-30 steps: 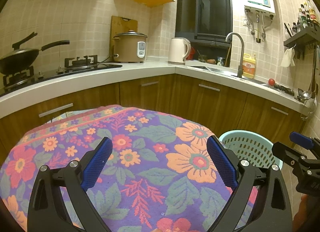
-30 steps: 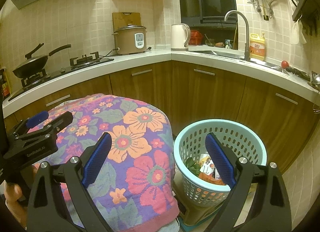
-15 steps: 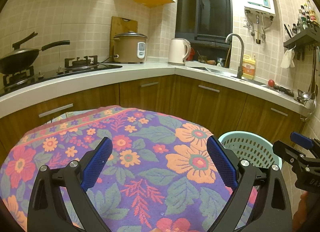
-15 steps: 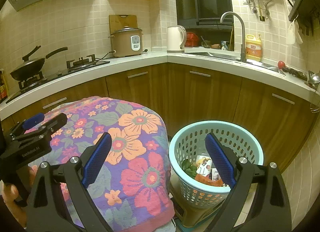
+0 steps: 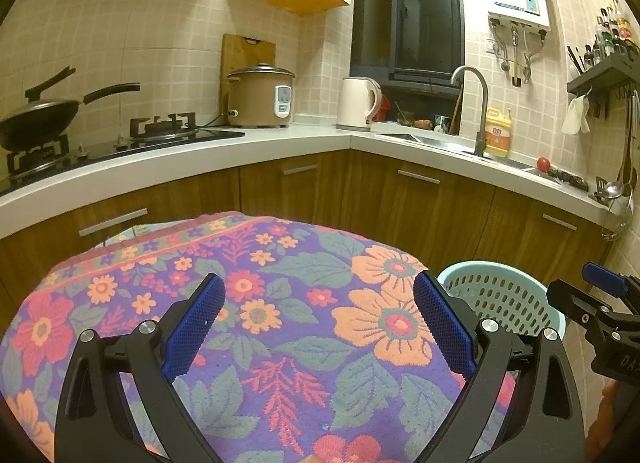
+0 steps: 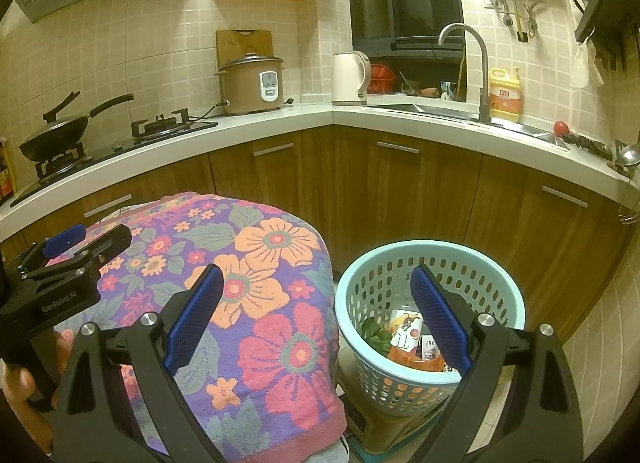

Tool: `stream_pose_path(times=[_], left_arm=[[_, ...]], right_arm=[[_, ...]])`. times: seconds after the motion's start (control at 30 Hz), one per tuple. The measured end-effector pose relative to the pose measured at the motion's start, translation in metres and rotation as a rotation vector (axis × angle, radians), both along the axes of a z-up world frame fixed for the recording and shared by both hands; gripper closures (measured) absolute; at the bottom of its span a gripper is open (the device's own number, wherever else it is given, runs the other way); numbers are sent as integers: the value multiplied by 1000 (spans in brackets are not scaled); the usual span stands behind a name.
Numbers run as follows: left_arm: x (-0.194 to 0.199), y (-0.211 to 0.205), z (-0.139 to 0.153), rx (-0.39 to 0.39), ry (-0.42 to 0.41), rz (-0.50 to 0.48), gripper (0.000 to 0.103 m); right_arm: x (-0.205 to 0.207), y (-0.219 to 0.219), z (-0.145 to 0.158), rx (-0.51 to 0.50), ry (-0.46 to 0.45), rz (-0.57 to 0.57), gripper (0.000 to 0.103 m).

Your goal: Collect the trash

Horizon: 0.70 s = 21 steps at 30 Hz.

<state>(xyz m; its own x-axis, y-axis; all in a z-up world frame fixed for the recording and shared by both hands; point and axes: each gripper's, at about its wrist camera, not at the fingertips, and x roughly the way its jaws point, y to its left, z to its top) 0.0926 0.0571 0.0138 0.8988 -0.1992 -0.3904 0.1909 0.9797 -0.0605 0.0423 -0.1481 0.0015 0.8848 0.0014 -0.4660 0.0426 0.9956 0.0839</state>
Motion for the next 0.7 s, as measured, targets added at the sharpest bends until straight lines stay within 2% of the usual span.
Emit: stream_pose_path(times=[0.33, 0.7], left_arm=[[-1, 0, 1, 5, -7, 13, 8], [-2, 5, 2, -32, -3, -3, 7]], right_arm=[[-2, -3, 1, 2, -6, -8, 13], [-3, -5, 0, 3, -4, -15, 13]])
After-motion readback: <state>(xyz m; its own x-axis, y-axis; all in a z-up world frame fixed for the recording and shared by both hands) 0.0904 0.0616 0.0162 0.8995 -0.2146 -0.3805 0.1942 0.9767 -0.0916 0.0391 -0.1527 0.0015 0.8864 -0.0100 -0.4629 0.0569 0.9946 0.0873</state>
